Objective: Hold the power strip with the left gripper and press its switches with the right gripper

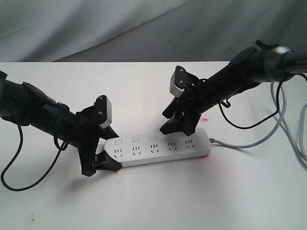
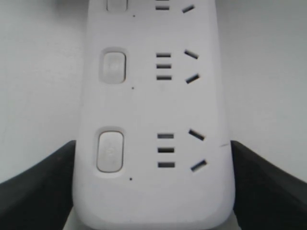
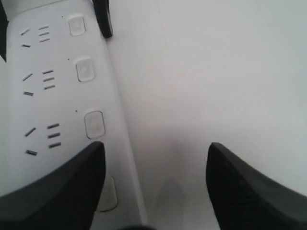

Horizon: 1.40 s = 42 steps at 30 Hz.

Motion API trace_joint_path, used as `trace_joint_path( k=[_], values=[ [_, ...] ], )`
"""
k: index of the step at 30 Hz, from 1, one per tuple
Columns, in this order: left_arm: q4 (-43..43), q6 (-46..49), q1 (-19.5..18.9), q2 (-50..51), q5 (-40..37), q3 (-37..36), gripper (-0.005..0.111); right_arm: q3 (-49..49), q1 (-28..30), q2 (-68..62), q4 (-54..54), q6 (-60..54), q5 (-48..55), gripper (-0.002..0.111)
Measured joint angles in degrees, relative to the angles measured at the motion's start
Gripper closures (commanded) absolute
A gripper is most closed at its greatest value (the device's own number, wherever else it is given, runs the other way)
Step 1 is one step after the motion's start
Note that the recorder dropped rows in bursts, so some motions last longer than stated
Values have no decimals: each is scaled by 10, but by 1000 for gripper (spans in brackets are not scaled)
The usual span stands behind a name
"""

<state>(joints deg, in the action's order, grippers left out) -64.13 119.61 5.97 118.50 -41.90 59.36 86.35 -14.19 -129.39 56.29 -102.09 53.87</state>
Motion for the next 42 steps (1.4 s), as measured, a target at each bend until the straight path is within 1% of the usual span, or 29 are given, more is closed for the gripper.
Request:
trace_joint_path(
  k=[6,33,42],
  values=[
    [0,0,0,0,0,0,107,0,12,0,-14,1,-1,51],
    [0,0,0,0,0,0,107,0,15,-11,-27,17,7,51],
    [2,0,0,0,0,0,107,5,-8,-16,-25,38,-3,51]
  ],
)
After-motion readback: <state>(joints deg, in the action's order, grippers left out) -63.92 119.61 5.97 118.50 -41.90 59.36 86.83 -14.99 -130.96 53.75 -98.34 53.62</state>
